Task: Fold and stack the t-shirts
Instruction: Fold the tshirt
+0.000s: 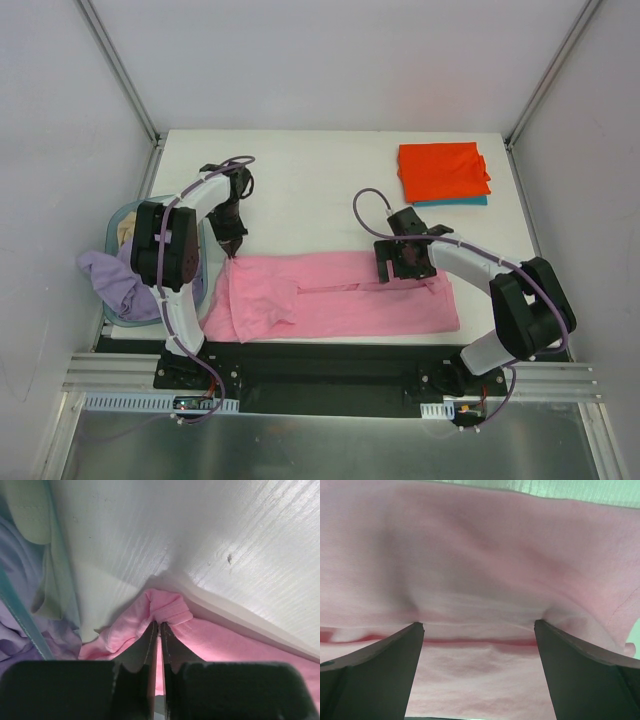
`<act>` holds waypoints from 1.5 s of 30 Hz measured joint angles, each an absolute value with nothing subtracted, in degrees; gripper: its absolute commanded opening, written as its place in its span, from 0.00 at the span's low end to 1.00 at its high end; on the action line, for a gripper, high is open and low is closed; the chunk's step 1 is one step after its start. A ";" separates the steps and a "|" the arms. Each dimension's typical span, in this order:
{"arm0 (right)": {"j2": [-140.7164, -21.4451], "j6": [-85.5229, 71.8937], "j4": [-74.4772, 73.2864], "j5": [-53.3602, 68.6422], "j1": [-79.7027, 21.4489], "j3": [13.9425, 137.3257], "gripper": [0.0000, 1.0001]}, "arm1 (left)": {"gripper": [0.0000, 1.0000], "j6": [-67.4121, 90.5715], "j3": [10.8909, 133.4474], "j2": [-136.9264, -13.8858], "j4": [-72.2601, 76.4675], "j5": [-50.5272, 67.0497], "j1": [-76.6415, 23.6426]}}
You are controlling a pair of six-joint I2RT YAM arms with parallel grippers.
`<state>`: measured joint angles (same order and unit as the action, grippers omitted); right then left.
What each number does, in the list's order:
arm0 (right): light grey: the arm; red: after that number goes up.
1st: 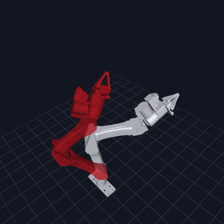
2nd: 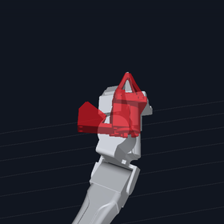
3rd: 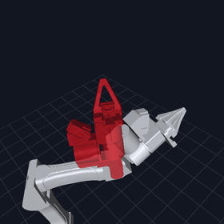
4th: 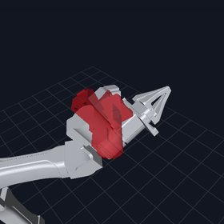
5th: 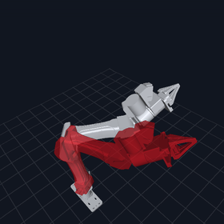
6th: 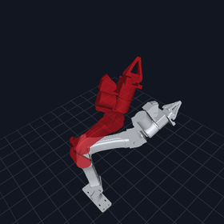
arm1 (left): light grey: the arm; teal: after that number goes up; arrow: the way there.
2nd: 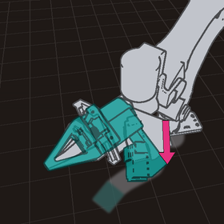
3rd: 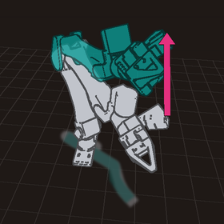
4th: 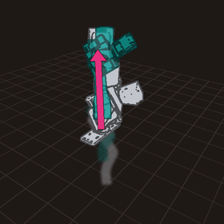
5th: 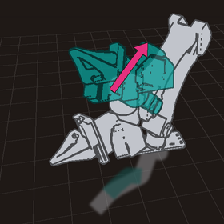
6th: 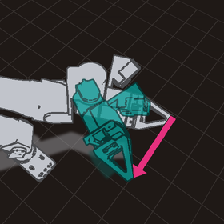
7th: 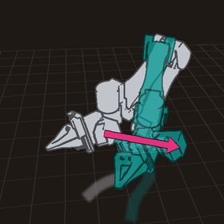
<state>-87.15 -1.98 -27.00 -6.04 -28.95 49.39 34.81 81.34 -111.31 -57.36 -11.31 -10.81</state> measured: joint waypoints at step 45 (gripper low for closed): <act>-69.63 -6.63 -32.05 -4.73 -12.80 48.71 0.97 | 0.99 35.53 90.98 -97.73 -52.47 -0.16 -14.61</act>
